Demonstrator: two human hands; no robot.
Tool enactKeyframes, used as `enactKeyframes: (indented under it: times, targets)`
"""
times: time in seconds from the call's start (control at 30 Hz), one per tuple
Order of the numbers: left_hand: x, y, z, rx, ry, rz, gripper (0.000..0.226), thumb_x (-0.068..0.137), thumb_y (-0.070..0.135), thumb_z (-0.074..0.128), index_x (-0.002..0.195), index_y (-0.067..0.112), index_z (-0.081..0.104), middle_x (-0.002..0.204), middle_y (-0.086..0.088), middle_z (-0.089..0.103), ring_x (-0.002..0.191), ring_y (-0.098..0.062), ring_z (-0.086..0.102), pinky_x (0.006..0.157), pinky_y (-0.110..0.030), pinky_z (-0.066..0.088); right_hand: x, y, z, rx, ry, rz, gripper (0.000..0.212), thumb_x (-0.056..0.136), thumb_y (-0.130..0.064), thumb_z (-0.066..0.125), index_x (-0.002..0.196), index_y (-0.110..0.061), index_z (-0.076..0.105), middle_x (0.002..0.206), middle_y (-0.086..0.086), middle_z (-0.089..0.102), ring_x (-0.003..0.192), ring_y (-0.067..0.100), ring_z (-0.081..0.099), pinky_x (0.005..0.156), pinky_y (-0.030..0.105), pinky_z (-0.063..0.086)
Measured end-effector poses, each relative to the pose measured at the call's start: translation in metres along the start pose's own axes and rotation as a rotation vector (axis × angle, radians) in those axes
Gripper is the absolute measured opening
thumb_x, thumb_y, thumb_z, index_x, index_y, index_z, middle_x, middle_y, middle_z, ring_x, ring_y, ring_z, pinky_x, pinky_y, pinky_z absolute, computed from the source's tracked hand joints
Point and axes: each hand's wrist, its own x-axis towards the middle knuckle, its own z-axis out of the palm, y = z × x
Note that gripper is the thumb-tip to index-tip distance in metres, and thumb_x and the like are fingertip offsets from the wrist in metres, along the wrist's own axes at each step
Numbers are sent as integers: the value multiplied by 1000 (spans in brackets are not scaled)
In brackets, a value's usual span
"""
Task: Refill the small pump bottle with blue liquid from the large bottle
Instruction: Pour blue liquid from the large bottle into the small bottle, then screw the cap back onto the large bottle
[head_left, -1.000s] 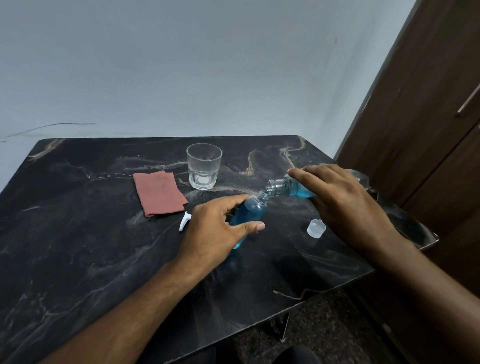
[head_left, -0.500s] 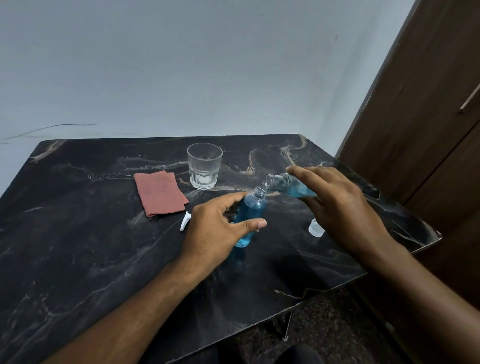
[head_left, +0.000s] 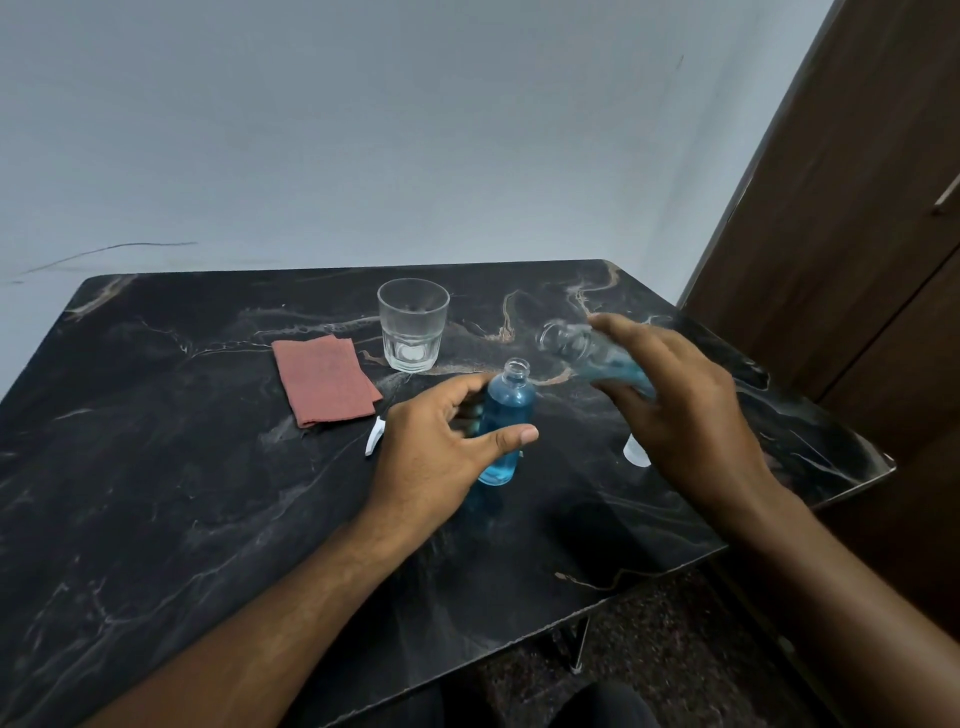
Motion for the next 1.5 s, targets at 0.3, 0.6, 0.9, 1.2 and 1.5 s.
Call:
enactKeyframes:
  times: [0.3,0.6,0.9,1.2,1.5]
  targets:
    - [-1,-3,-2,12,5,-43,52,68,34,92,116,25,75,104,17,79,96,-1,76,87,-27,62,2,5,7,122,237,186,62,78,-28,84,133,-21,56,112,6,72,91,-4,52,84,0,42]
    - [0,-5,-2,67,4,-55,43,74,18,91,111,28,73,100,15,79,92,0,75,82,-19,60,-8,3,18,336,214,388,69,73,-37,83,133,-14,57,108,-13,64,86,-9,65,77,6,53]
    - [-2,-9,-1,142,-15,-57,43,72,27,90,108,38,70,103,20,77,97,1,73,90,-29,61,-20,9,34,614,182,568,62,72,-26,86,126,-15,58,112,-3,72,100,6,72,85,34,62]
    - [-2,-14,1,180,-49,-63,43,73,28,89,110,36,69,104,15,77,98,-7,74,91,-40,61,-28,15,40,717,132,622,69,71,-27,87,131,-20,53,120,-1,71,107,10,71,89,42,60]
    - [-5,-17,1,158,-77,-75,52,68,44,85,117,36,66,110,18,74,103,-4,72,95,-35,60,-42,15,33,507,-12,560,92,66,-23,92,141,-33,40,131,-8,62,109,-2,65,90,16,54]
